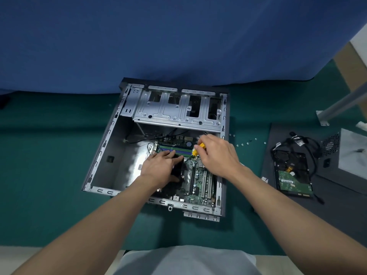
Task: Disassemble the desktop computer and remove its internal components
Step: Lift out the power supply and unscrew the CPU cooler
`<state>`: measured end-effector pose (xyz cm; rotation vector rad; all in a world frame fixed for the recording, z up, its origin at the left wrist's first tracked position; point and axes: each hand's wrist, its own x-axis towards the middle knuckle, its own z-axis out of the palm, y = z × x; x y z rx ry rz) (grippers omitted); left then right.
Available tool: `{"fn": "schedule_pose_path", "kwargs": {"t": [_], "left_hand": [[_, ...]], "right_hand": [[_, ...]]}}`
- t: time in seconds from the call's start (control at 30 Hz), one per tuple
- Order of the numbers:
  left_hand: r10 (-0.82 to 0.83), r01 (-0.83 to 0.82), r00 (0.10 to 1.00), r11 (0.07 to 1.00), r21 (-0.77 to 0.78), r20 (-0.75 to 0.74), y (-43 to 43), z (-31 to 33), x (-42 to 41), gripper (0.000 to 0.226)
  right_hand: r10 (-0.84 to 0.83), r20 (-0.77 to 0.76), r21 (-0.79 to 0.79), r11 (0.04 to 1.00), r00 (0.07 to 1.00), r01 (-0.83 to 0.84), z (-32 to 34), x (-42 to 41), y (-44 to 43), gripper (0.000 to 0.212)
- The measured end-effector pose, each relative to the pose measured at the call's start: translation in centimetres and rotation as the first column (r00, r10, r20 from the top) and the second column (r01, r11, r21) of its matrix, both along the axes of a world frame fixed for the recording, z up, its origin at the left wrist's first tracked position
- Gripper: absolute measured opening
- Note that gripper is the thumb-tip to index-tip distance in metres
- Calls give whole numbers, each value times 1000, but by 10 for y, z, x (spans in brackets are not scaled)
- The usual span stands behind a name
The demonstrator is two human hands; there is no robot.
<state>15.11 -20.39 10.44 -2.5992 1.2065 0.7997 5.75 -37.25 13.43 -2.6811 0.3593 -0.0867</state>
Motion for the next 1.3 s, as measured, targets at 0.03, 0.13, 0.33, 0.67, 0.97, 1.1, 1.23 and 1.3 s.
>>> {"fn": "schedule_pose_path", "kwargs": {"t": [0.03,0.13,0.33,0.67,0.97,1.1,1.23,1.3], "left_hand": [[2,-2,1000,1000,0,1,0,-1,0,81],[1,-1,1000,1000,-17,1,1,-3,0,80],[-1,0,1000,999,-49,-10,4,-5,1,81],[-35,30,997,997,-73,-74,5,-3,5,85],[-146,145,989,984,-107,-4,8,-9,11,94],[-110,100,992,984,-149,-61,11,-14,14,93],[-104,92,992,983,-157,-69,10,-19,14,94],[-98,85,993,983,-163,-73,10,-19,14,94]], "right_hand": [[1,2,-12,1000,1000,-1,-1,1,1,22],[-1,8,-41,999,1000,2,-2,1,4,22],[2,-30,-87,996,1000,-4,8,7,7,24],[-10,-402,-144,988,916,-53,30,36,24,19],[56,-765,-21,993,641,-113,37,62,43,17],[77,-725,-172,942,684,-289,45,53,40,9],[234,-697,-298,765,678,-570,44,50,43,24],[278,-694,-353,673,664,-650,42,50,42,28]]}}
